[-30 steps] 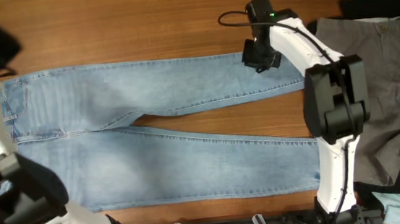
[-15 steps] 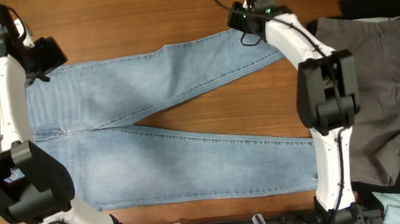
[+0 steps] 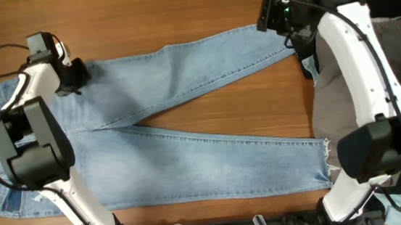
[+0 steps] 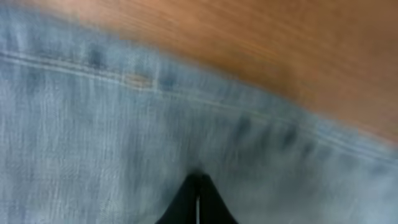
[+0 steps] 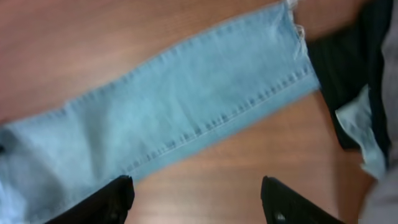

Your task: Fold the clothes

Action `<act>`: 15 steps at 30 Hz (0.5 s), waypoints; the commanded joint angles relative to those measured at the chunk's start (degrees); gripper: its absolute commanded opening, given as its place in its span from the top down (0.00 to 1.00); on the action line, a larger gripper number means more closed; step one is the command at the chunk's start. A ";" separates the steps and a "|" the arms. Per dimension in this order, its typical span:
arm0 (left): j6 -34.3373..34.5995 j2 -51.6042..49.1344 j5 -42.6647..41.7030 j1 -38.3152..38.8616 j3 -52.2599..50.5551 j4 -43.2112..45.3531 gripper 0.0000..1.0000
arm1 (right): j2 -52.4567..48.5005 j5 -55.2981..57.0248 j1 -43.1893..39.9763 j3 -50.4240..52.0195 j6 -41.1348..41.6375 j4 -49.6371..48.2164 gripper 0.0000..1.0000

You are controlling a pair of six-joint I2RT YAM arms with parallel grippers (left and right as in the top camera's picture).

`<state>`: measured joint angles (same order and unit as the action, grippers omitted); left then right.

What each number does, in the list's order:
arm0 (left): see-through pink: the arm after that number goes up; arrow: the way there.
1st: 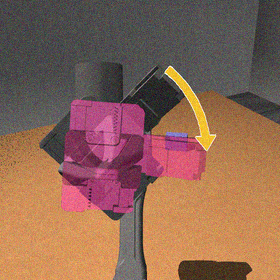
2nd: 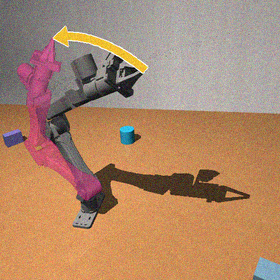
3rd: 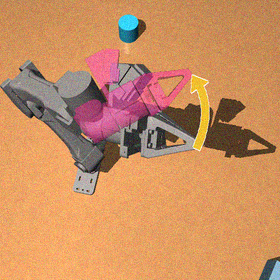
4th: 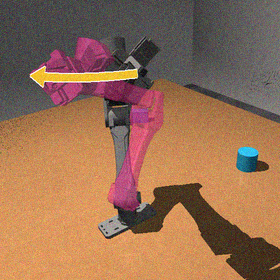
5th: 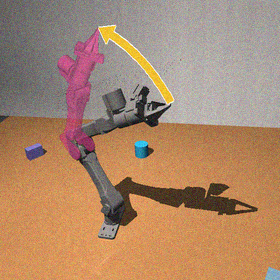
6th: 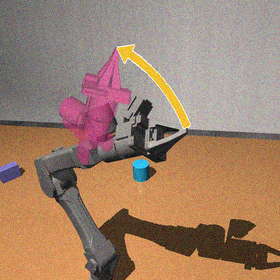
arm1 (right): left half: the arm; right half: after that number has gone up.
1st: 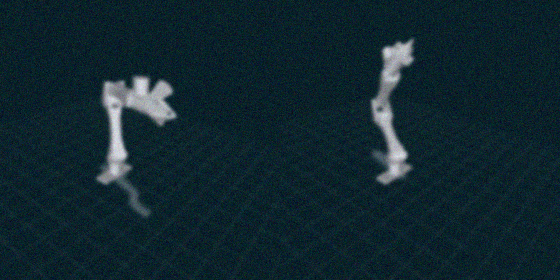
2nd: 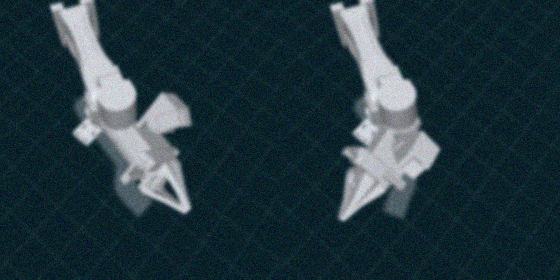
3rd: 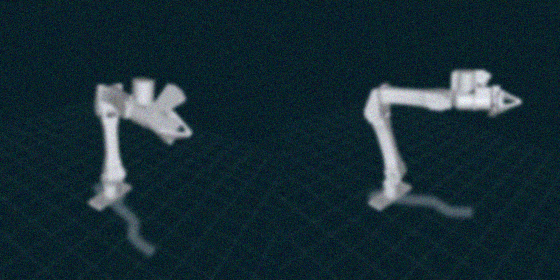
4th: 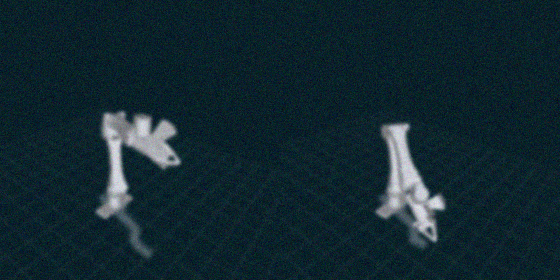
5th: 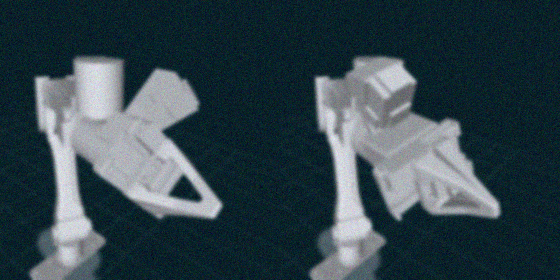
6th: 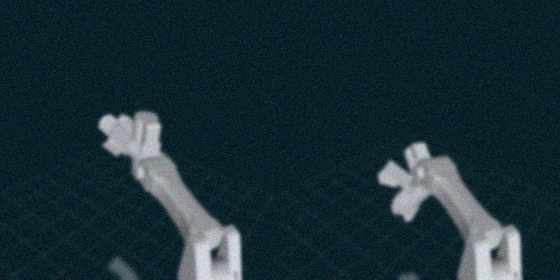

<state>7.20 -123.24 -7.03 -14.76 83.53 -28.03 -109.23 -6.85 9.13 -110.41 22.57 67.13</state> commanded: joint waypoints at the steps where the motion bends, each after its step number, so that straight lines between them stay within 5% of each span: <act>1: 5.60 -9.73 0.79 -0.02 -1.27 9.35 0.96 | -1.18 0.35 0.00 1.55 -1.27 2.19 0.29; 8: 20.09 -11.34 -8.09 -0.46 3.37 25.77 0.96 | -1.18 -1.44 0.02 10.97 0.15 2.82 0.26; 13: 17.29 -11.21 -11.63 -1.55 17.81 15.61 0.96 | -1.18 -2.45 0.00 21.84 0.15 2.71 0.22; 15: 12.13 -10.67 -11.58 -1.81 25.14 7.30 0.87 | -1.18 -2.45 0.00 27.08 0.57 1.84 0.22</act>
<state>23.77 -134.39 -15.97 -15.77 97.56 -13.28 -109.54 -8.14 9.10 -90.17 22.63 69.71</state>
